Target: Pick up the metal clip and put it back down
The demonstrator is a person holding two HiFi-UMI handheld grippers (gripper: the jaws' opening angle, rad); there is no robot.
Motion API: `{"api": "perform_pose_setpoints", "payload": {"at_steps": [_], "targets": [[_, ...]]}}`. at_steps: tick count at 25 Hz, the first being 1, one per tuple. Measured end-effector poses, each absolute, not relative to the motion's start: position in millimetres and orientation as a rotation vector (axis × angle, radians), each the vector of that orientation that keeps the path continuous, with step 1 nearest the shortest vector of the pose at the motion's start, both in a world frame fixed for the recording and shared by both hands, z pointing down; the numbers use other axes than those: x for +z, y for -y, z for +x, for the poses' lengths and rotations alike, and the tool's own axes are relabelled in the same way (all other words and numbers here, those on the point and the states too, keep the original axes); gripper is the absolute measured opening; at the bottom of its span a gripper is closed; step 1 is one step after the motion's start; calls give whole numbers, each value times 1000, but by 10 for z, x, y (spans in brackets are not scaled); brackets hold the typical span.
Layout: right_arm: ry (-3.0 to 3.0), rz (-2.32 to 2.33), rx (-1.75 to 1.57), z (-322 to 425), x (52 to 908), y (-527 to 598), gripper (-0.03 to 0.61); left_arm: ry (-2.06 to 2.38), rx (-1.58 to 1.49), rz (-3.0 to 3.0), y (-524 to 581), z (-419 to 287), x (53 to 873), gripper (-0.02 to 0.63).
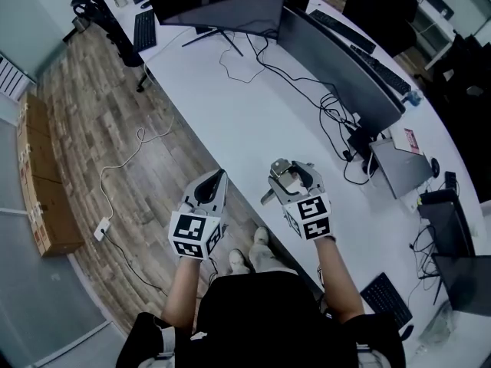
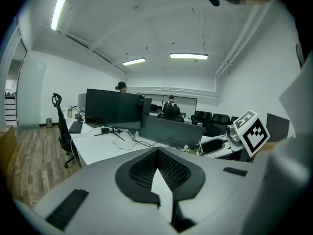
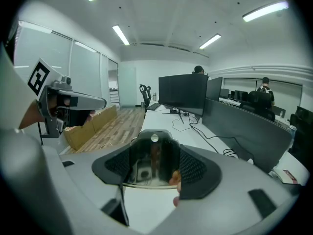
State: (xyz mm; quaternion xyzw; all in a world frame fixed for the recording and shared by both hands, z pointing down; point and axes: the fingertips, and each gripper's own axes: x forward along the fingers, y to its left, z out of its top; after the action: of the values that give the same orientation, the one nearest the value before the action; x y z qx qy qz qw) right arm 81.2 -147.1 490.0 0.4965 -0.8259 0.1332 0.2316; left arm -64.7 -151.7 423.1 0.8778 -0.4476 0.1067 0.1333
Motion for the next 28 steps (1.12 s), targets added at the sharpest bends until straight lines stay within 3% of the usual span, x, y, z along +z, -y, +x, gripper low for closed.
{"api": "perform_pose_setpoints", "payload": {"at_steps": [28], "targets": [[2415,1526,113,603,3523,1016,282,1381,140,2760,951,-901,2998,11]]}}
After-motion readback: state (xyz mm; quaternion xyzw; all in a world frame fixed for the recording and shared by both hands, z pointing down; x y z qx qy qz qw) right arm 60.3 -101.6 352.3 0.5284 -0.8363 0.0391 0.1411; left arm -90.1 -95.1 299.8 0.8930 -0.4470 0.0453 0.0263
